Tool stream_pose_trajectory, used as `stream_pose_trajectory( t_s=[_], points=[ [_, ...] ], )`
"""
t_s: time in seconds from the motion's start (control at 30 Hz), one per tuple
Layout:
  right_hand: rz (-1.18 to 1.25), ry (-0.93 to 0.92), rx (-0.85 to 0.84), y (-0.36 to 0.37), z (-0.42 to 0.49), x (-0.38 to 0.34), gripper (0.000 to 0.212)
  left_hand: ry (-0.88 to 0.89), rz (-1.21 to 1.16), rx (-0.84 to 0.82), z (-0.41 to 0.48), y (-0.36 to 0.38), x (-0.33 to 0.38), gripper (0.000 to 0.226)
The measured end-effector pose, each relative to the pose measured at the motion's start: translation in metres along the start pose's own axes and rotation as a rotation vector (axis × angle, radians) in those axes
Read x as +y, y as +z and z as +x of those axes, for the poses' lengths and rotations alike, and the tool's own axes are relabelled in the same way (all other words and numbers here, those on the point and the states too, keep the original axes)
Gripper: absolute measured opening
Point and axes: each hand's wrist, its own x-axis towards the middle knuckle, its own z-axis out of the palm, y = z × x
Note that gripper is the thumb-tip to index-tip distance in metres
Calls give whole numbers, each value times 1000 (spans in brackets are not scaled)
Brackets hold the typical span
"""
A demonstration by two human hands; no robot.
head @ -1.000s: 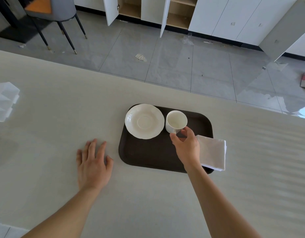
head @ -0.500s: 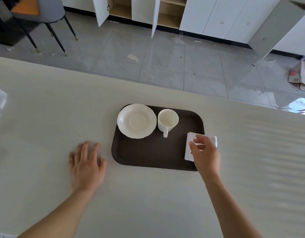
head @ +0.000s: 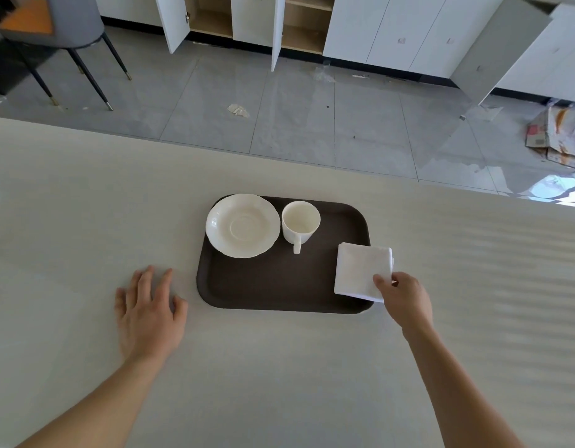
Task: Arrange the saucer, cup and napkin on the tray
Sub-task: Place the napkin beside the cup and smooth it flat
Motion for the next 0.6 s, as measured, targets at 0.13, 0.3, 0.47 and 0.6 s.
stream_pose_trajectory(
  t_s=[0.13,0.3,0.47,0.6],
  points=[
    [84,-38,66,0,0,-7,17,-8,-25,-41,-1,-1,-3,61],
    [275,-38,32,-4,5,-16,23,-67,-163,-56,9,-10,8,52],
    [424,-25,-18,3,11,-30,26,209,-295,116,-17,-17,80,39],
    [345,-58,-74,8,18,-38,28,504,-395,-2,-31,-10,146,27]
  ],
)
